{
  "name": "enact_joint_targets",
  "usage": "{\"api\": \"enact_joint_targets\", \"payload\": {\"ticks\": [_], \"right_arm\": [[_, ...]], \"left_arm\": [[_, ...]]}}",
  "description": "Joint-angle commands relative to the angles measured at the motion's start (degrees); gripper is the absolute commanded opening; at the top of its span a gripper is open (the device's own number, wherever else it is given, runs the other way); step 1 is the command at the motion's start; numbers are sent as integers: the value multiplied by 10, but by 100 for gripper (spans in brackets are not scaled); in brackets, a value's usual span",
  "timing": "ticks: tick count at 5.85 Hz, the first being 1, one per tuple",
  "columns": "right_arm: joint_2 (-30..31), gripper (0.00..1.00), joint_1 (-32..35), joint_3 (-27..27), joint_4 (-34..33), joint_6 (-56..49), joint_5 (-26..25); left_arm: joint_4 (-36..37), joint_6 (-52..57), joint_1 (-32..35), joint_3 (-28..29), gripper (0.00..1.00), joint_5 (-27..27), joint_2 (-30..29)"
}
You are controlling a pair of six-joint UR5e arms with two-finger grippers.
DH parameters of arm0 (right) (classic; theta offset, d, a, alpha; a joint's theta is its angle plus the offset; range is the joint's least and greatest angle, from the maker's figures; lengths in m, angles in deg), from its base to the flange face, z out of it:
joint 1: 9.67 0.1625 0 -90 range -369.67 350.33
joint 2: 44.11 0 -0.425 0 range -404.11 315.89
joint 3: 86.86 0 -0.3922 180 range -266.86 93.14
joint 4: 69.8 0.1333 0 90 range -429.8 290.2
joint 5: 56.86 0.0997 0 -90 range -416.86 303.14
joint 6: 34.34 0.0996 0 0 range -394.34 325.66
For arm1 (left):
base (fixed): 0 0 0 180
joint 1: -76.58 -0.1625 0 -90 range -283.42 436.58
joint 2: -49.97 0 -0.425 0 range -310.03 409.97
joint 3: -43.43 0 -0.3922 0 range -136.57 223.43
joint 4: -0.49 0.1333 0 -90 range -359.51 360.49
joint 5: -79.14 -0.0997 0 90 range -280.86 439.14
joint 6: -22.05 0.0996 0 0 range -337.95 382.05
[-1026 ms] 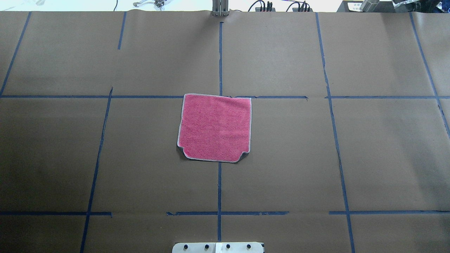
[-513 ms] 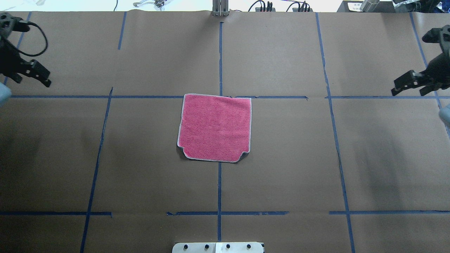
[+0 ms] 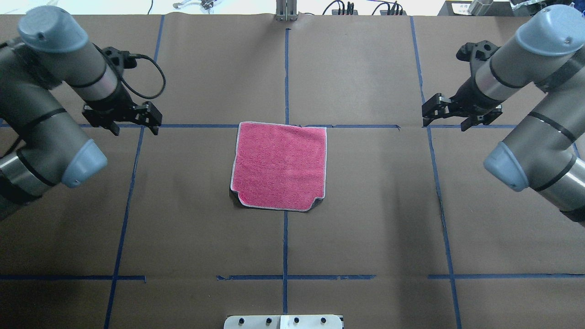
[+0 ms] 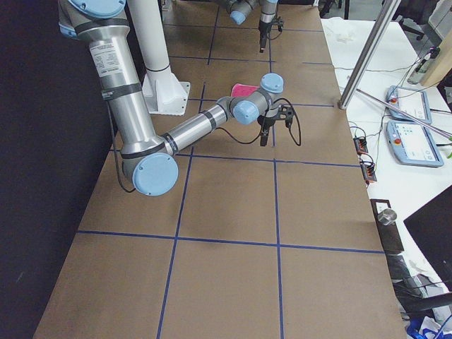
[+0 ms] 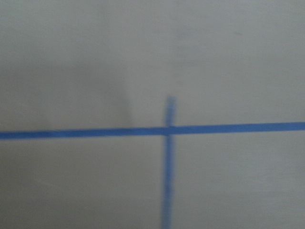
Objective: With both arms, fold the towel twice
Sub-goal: 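Move both grippers toward the towel's corners nearest the robot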
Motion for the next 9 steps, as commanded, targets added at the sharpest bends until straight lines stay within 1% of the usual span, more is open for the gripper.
{"api": "enact_joint_targets", "payload": {"ticks": [1,2,3,4,6,7,8,9], "right_arm": [[-41,100,-75,-15,-1,154,-49],[-59,100,-108,-14,-5,224,-84],[-99,100,-139,-12,-49,284,-124],[-127,100,-160,-11,-79,311,-146],[-147,100,-192,-5,-80,365,-158],[-150,100,-214,0,-79,379,-177],[-152,100,-230,18,-73,383,-197],[-150,100,-237,36,-56,383,-199]], "left_arm": [[5,-187,-74,-3,100,-41,-52],[6,-271,-97,-3,100,-56,-70],[7,-340,-116,-4,100,-69,-81],[7,-377,-145,-3,100,-99,-94],[9,-429,-174,-3,100,-109,-113],[12,-437,-180,-3,100,-110,-112],[12,-436,-196,4,100,-133,-113],[11,-436,-206,7,100,-146,-108]]}}
